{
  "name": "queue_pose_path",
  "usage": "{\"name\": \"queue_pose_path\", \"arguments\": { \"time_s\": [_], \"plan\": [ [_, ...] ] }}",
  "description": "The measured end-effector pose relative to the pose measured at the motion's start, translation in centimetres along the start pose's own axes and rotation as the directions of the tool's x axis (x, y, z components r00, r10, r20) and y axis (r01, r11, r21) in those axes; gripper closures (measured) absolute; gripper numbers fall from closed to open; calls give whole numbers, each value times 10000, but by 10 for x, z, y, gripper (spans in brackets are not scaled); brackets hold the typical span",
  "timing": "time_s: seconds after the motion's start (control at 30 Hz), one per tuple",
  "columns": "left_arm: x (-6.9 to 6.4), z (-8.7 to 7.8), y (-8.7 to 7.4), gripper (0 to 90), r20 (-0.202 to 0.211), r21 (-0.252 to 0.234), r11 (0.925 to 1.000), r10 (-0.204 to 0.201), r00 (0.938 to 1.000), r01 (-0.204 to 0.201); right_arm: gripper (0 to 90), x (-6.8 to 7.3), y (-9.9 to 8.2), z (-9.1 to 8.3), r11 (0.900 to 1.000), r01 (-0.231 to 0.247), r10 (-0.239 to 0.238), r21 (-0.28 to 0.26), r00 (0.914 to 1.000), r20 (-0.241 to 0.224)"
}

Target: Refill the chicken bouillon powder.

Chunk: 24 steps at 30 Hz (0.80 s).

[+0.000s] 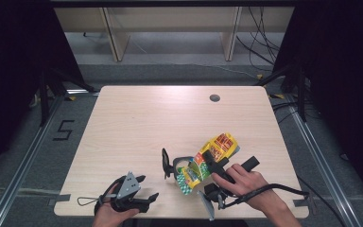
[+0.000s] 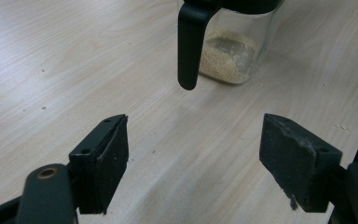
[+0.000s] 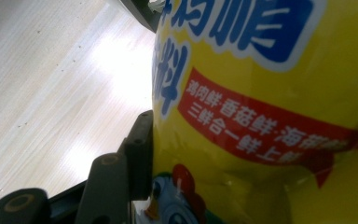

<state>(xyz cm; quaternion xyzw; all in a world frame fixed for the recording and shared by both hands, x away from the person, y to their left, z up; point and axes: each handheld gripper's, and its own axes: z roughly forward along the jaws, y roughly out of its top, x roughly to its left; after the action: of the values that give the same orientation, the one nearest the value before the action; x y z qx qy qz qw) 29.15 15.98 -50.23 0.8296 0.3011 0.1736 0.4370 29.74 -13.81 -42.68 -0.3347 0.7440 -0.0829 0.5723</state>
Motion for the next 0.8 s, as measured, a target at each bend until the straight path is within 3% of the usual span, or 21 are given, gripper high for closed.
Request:
{"name": "queue_pose_path", "arguments": {
  "time_s": [0.03, 0.07, 0.1, 0.13, 0.17, 0.27, 0.33, 0.37, 0.4, 0.43, 0.47, 0.53, 0.63, 0.7, 0.73, 0.77, 0.8],
  "plan": [
    [0, -1, 0, 235, 10, 33, 10000, 69, 10000, -69, 518, 1, 1, 0, 9997, -216, 216, 90, 9998, 8],
    [-2, 0, -1, 235, -22, -18, 9998, -211, 9998, 211, 518, 1, 1, 0, 9997, -212, 212, 107, 9998, 11],
    [0, -1, 0, 235, -15, 13, 10000, 11, 10000, -11, 518, 2, 1, -1, 9995, -300, 300, 135, 9995, -32],
    [1, 0, 0, 235, -22, 8, 10000, 33, 10000, -33, 518, 0, 1, -1, 10000, -60, 60, -33, 10000, 14],
    [0, 1, -1, 235, 31, 36, 9998, -200, 9998, 200, 518, 1, 2, -1, 9998, -169, 169, -76, 9999, 7],
    [-1, 0, -1, 235, 4, 40, 9997, -224, 9997, 224, 518, -1, 1, -1, 10000, -19, 19, -58, 10000, 71],
    [1, 0, 0, 235, 16, 4, 10000, 68, 10000, -68, 518, 1, 0, -1, 9998, -190, 190, 71, 9998, 73],
    [1, 0, 0, 235, -73, 61, 10000, 61, 10000, -61, 518, 0, 0, -1, 10000, -6, 6, 47, 10000, 84],
    [0, 0, -1, 235, -3, 9, 9999, -105, 9999, 105, 518, 2, 1, -2, 9997, -215, 215, 71, 9998, 8],
    [0, -1, -1, 235, 10, 142, 9999, -31, 10000, 31, 518, 1, 1, -1, 10000, -16, 16, -57, 10000, -14],
    [2, 0, 0, 235, 51, 104, 9998, 169, 9998, -169, 518, 1, 2, -1, 9998, -184, 184, -71, 9998, -2],
    [1, 1, 0, 235, -1, -82, 10000, 18, 10000, -18, 518, 1, 1, -1, 9997, -220, 220, -77, 9997, 47],
    [1, -1, -1, 235, 21, 119, 9998, 170, 9999, -170, 518, 1, 1, -2, 9998, -213, 213, -10, 9998, 16],
    [-1, 1, -1, 235, 75, -14, 9997, -250, 9997, 250, 518, 2, 2, -2, 9996, -274, 274, -73, 9996, -18],
    [-1, 1, -1, 235, 51, 10, 9997, -258, 9997, 258, 518, 0, 1, -1, 9999, -87, 87, -135, 10000, -4],
    [0, 0, -1, 235, 55, 82, 10000, 28, 10000, -29, 518, 0, 1, -1, 9997, -225, 225, -132, 9997, -26],
    [-2, 1, -2, 235, 64, -38, 9995, -301, 9995, 301, 518, 0, 1, -1, 9997, -235, 235, -112, 9997, -19]
  ]
}}
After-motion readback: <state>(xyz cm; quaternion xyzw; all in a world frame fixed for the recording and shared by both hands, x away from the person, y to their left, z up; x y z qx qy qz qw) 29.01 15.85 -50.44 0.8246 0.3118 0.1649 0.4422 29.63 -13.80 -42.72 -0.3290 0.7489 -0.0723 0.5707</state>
